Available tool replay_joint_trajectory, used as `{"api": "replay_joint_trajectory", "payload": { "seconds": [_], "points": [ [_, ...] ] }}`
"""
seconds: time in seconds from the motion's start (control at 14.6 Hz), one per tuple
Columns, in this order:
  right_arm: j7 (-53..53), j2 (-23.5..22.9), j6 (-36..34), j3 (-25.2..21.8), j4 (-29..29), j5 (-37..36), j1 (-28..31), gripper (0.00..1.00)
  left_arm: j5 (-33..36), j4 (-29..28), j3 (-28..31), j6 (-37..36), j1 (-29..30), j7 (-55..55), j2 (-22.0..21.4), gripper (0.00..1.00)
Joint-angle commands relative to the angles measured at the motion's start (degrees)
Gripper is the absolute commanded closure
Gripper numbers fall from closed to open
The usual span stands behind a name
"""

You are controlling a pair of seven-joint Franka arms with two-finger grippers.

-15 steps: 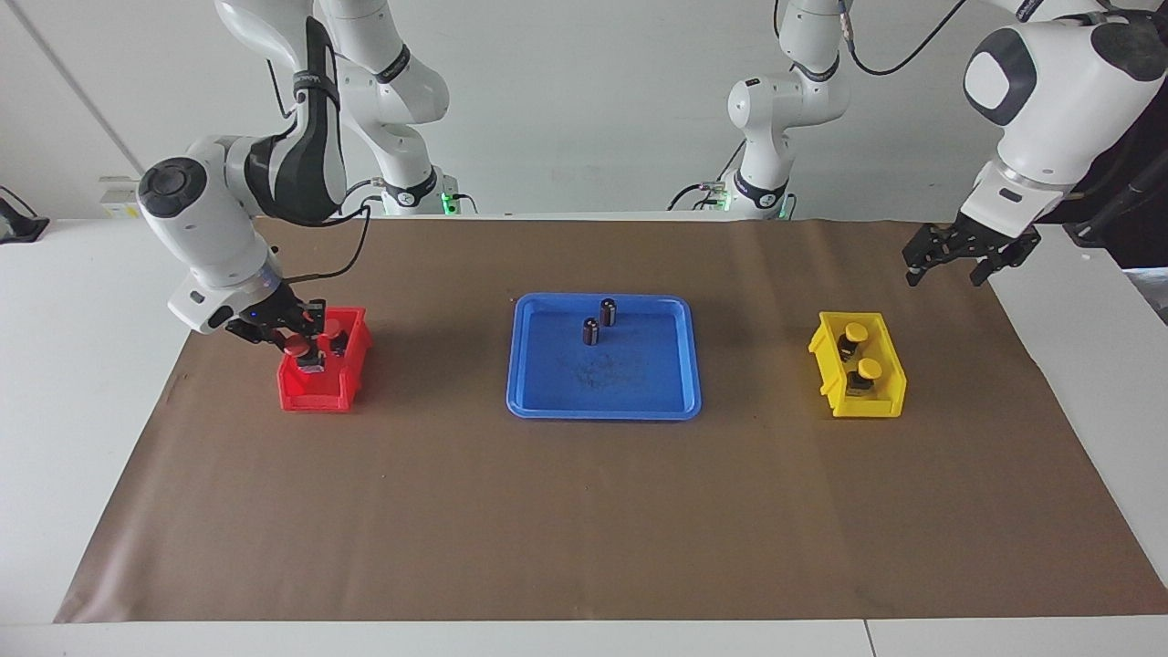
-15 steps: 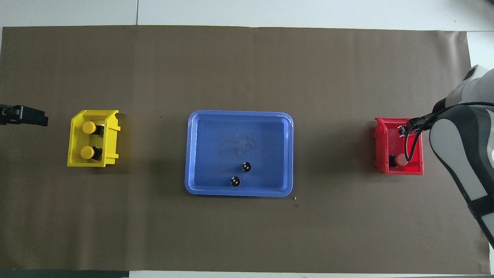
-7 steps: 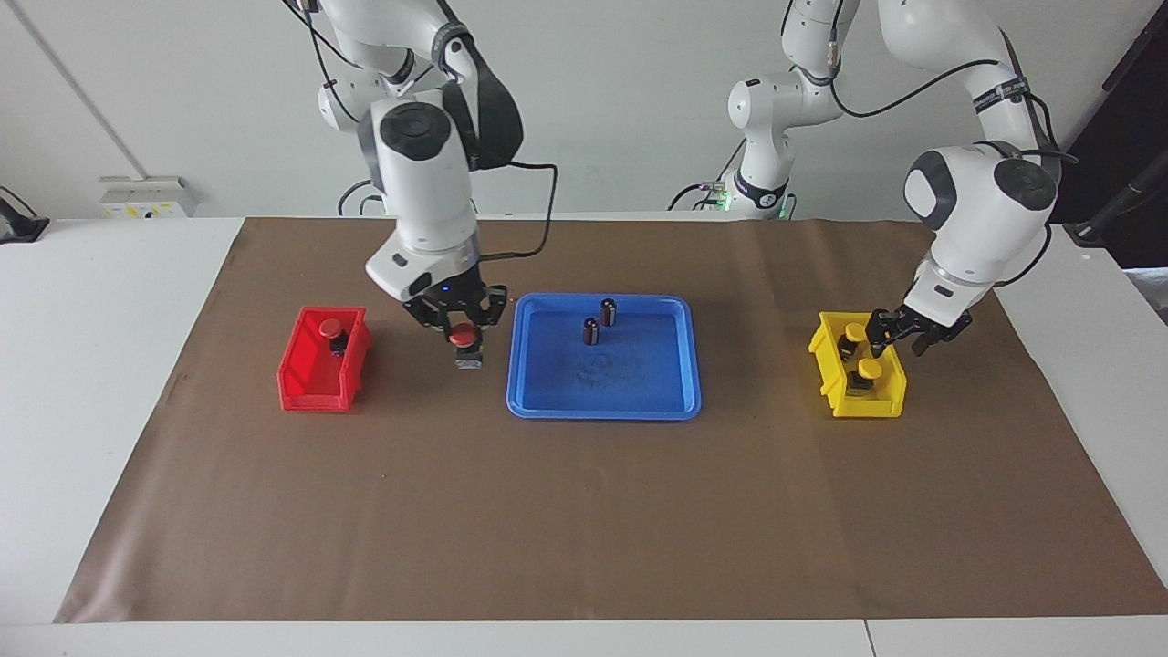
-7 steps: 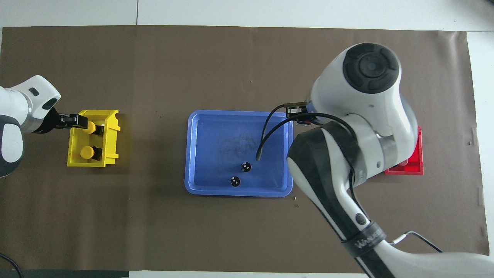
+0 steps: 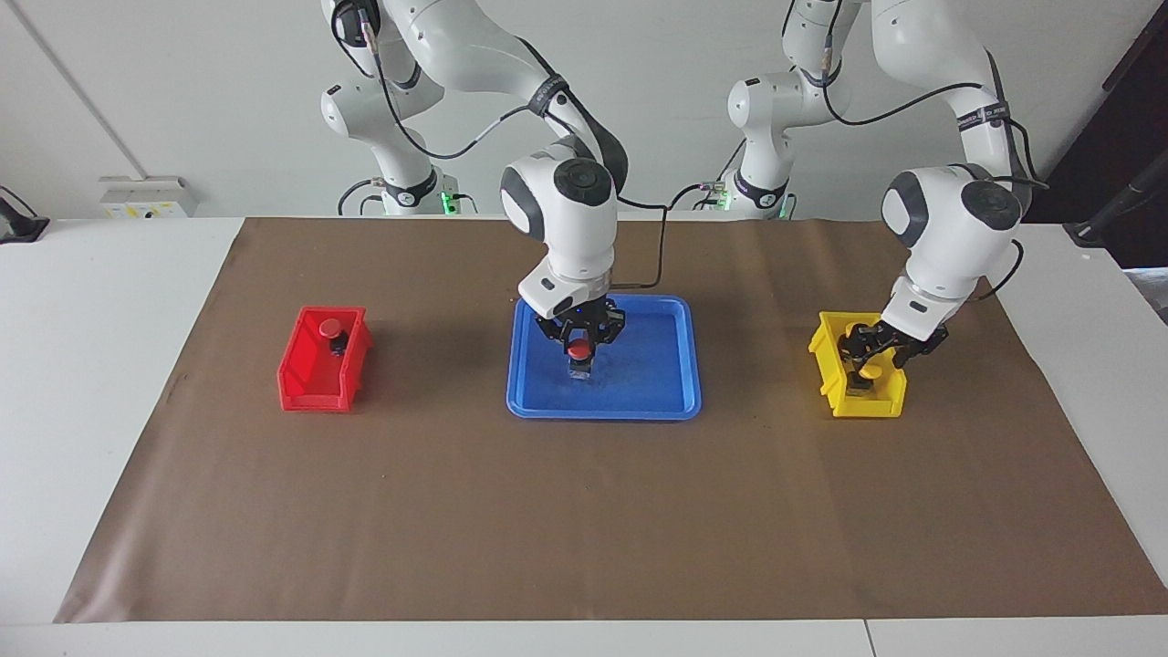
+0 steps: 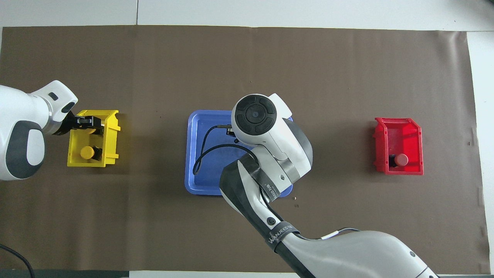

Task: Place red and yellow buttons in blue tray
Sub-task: 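Place the red button in the tray while the left gripper grasps a yellow button, then place the yellow button in the tray while the right gripper returns to the red holder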

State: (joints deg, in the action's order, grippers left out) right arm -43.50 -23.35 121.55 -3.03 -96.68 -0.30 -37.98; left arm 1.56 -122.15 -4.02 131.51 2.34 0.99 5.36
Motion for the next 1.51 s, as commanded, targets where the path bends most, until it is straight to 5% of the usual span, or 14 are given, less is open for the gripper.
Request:
{"api": "replay_joint_trajectory", "payload": {
  "seconds": [0.0, 0.07, 0.21, 0.41, 0.48, 0.75, 0.96, 1.17, 1.44],
  "points": [
    [-1.6, -1.3, 0.5, -0.4, 0.9, 0.5, -1.0, 0.81, 0.6, -1.4, 0.5, 2.8, -0.7, -2.2, 0.4, 0.98],
    [-1.6, -1.3, 0.6, -0.4, 0.9, 0.5, -1.0, 0.72, 0.7, -0.3, 0.5, 2.0, -0.6, -2.1, 1.0, 0.99],
    [-1.4, -1.3, -0.5, -0.5, 1.4, 0.3, -0.3, 0.00, 0.7, 7.3, 0.6, -5.2, -0.5, -1.5, 2.4, 0.99],
    [-0.5, 2.1, -7.2, -0.8, 3.0, -3.1, 2.2, 0.00, 0.4, 27.3, 0.3, -24.1, -3.3, -5.9, 7.1, 0.99],
    [2.5, 4.9, -9.6, -0.8, 1.9, -3.1, 4.1, 0.00, 0.3, 29.6, 0.3, -25.5, -6.3, -11.5, 8.4, 0.99],
    [25.2, 24.2, -12.8, -0.7, -16.6, -2.9, 18.1, 0.00, 0.3, 18.0, 0.2, -13.9, -21.6, -33.5, 5.1, 0.99],
    [42.2, 35.1, -7.1, -0.9, -31.4, -2.5, 29.4, 0.00, 0.3, 17.1, 0.2, -11.6, -30.7, -43.6, 6.9, 0.99],
    [55.2, 35.0, 1.2, -1.0, -37.0, -2.2, 38.8, 0.02, 0.2, 15.2, 0.2, -7.9, -36.8, -49.1, 7.6, 0.99],
    [56.5, 30.9, 4.2, -1.0, -37.2, -0.5, 40.1, 0.19, 0.3, 15.1, 0.2, -3.8, -38.6, -51.7, 12.0, 0.99]
  ]
}}
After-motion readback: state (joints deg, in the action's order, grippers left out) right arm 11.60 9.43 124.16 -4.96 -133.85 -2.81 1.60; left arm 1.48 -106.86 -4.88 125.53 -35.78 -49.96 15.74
